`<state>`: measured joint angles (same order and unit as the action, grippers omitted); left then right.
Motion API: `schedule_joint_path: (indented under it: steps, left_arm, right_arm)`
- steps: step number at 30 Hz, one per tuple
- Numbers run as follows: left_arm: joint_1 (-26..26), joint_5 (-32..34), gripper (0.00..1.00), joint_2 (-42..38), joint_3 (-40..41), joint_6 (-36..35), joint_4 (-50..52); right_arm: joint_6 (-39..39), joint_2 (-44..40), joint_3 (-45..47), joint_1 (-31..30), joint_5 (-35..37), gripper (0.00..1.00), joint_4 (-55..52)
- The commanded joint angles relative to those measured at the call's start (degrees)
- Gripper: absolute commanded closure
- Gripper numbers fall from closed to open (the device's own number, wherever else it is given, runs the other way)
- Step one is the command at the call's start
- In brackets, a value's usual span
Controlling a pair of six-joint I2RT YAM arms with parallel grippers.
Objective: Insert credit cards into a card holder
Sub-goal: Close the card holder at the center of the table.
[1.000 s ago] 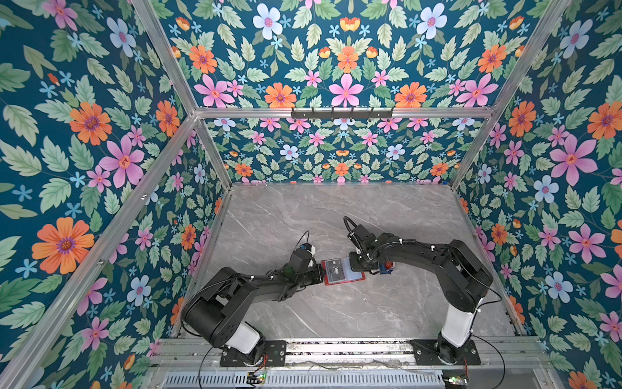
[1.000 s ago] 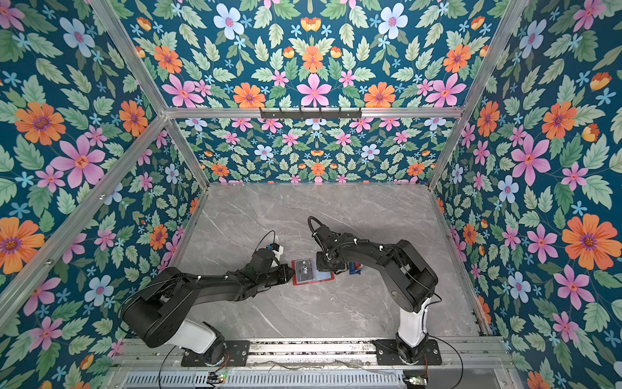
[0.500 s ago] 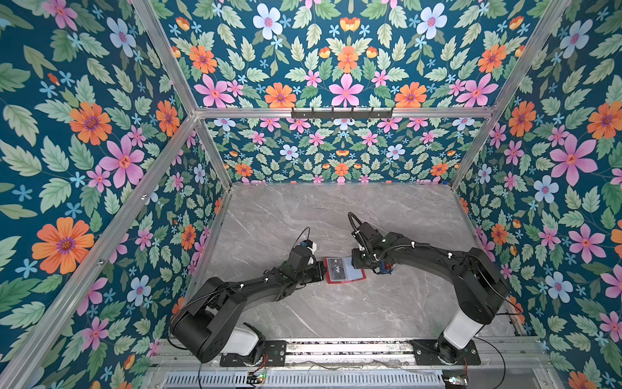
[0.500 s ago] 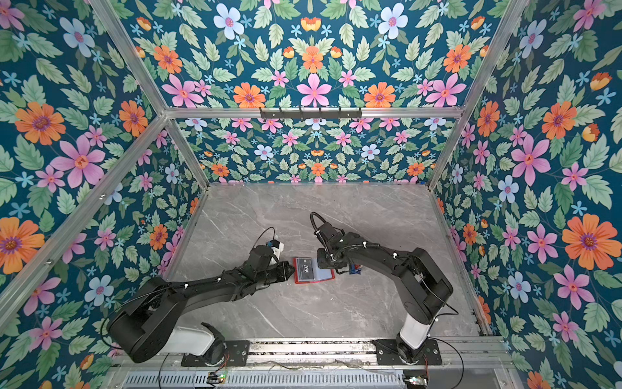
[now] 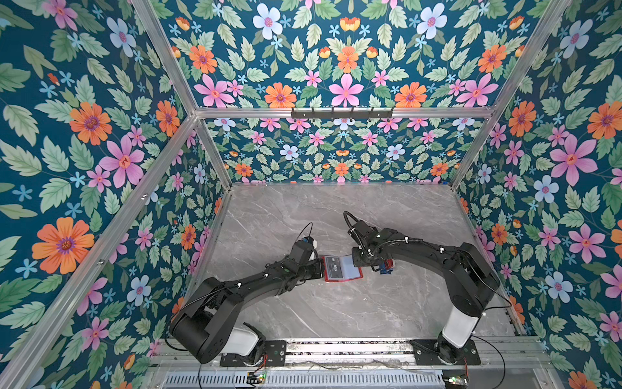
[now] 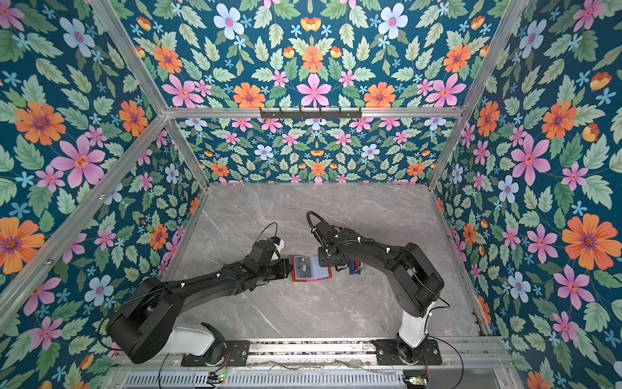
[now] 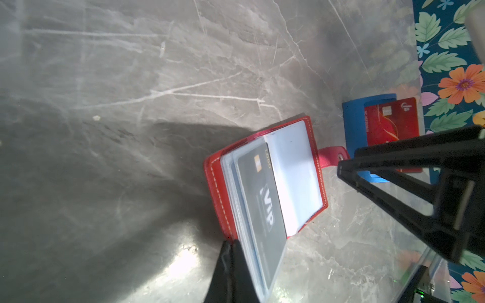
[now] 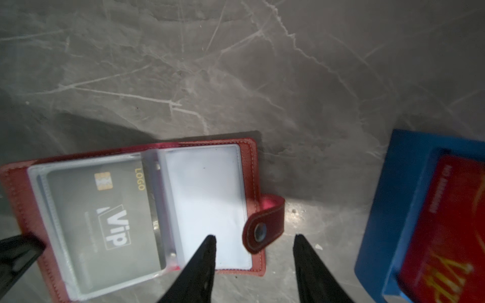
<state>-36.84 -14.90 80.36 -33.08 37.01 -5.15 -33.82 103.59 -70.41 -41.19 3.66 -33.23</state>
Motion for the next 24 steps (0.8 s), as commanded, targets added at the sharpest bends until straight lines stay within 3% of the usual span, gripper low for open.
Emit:
schedule_joint_path:
  steps: [1,14,24]
  left_arm:
    - [0.04,0.60,1.00,-0.11,-0.93,-1.72,2.71]
    - [-0.07,2.91,1.00,0.91,-7.34,-4.31,11.71]
    - [-1.62,4.69,1.00,4.03,-14.54,-6.03,17.00]
  right_arm:
    - [0.52,1.30,-1.29,-0.03,2.27,0.53,-1.63]
    - [0.10,1.51,-0.35,0.82,2.65,0.94,-1.53]
    - [-2.01,-2.42,8.14,4.27,-6.60,1.00,9.17]
